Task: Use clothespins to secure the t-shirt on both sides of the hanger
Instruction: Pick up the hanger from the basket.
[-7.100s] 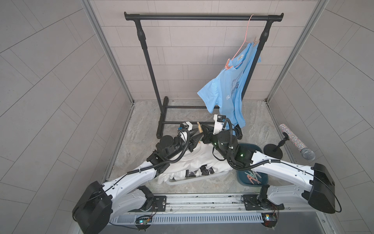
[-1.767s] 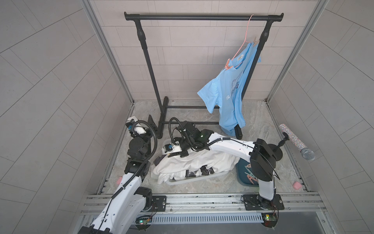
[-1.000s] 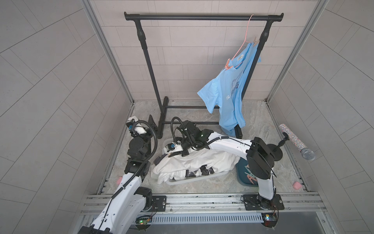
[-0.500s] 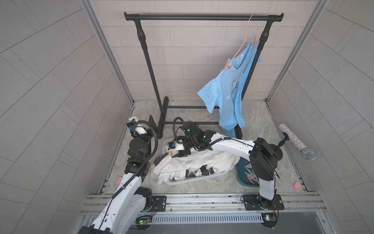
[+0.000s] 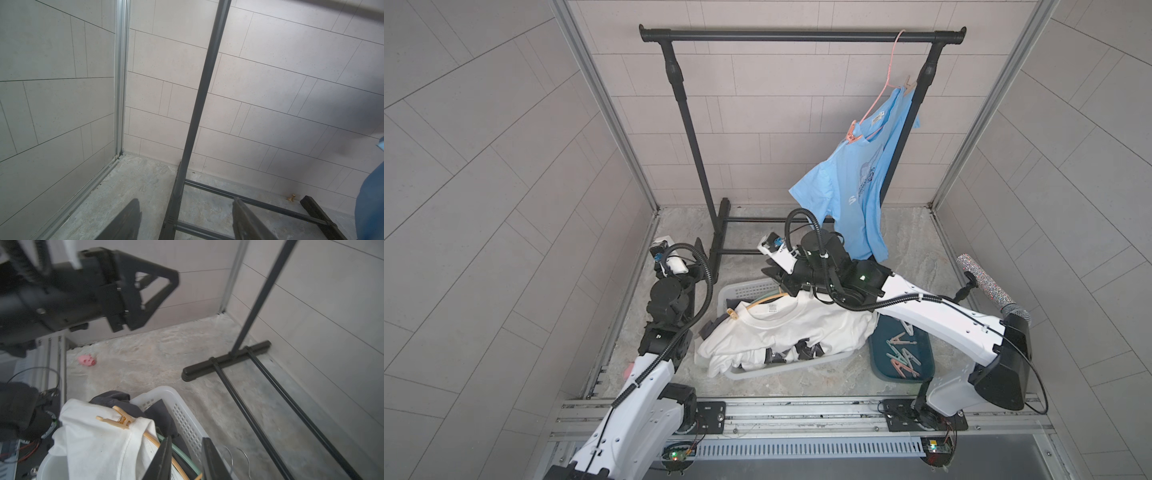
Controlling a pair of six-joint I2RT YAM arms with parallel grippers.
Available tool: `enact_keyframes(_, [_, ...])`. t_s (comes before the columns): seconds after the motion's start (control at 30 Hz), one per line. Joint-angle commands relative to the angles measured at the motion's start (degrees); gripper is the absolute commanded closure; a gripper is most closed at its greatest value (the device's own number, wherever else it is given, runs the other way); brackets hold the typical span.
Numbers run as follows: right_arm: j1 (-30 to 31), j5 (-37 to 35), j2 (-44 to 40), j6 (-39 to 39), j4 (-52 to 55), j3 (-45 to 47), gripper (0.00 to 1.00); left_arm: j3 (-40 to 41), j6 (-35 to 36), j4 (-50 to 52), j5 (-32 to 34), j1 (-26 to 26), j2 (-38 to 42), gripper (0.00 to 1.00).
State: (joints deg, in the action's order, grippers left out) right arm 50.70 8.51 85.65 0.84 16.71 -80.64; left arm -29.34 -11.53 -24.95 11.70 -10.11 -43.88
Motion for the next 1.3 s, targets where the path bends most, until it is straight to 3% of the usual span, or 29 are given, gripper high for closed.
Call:
enact_keyframes(0.0, [-0.25,-12.30,0.90,-14.16,8.91,0.62,0.74,-2.89,0.46,2.70,-2.84,0.33,0.02,0.27])
enact_keyframes(0.13, [-0.25,-14.44,4.44,-18.33,13.17,-0.57,0.74,-5.25,-0.14,7.31,-3.30,0.26,-0.02,0.27])
enact_keyframes(0.33, [-0.16,-13.42,11.26,-18.50,15.18,-4.22,0.72,-9.22,-0.25,13.93,-5.70,0.35,-2.10,0.23])
enact_keyframes(0.6, [0.19,-10.63,18.08,-17.81,16.44,-8.88,0.71,-8.45,-0.18,12.60,-7.00,0.20,-2.34,0.23])
enact_keyframes(1.03, [0.20,-11.74,23.87,-14.61,13.09,-10.64,0.70,-8.27,0.09,12.29,-7.20,0.26,-2.57,0.23])
enact_keyframes(1.1, [0.20,-12.08,24.39,-14.23,13.00,-10.81,0.73,-8.24,0.27,12.35,-6.94,0.31,-2.52,0.23])
enact_keyframes(1.27, [0.24,-11.65,23.92,-12.89,13.16,-11.10,0.90,-8.14,0.98,12.21,-6.72,0.34,-2.19,0.23])
